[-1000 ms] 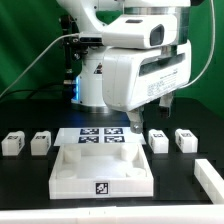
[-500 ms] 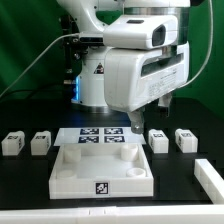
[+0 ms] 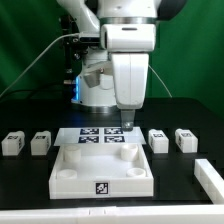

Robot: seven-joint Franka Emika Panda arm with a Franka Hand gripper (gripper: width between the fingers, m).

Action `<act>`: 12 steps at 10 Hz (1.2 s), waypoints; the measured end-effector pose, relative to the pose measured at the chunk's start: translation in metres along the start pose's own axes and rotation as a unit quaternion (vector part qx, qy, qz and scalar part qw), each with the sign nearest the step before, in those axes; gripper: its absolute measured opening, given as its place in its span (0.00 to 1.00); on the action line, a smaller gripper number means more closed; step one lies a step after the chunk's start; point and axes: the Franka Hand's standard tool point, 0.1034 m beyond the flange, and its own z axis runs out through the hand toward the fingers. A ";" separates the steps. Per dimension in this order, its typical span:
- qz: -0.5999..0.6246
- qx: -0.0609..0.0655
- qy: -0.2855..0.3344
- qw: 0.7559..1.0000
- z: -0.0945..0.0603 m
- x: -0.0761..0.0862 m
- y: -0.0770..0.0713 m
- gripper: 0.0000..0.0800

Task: Assemble one leg

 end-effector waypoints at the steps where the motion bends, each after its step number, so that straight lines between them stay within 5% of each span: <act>1: -0.017 0.001 -0.003 1.000 0.000 -0.001 0.001 0.81; 5: -0.010 0.002 -0.003 1.000 0.003 -0.003 -0.003 0.81; 8: -0.014 0.016 -0.007 1.000 0.027 -0.018 -0.053 0.81; 10: -0.002 0.021 -0.001 1.000 0.050 -0.025 -0.069 0.81; 12: 0.005 0.040 0.004 0.999 0.071 -0.028 -0.083 0.81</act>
Offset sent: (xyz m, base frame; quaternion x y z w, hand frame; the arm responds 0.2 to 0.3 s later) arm 0.0000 0.0000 0.0000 0.0000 0.0000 0.0000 1.0000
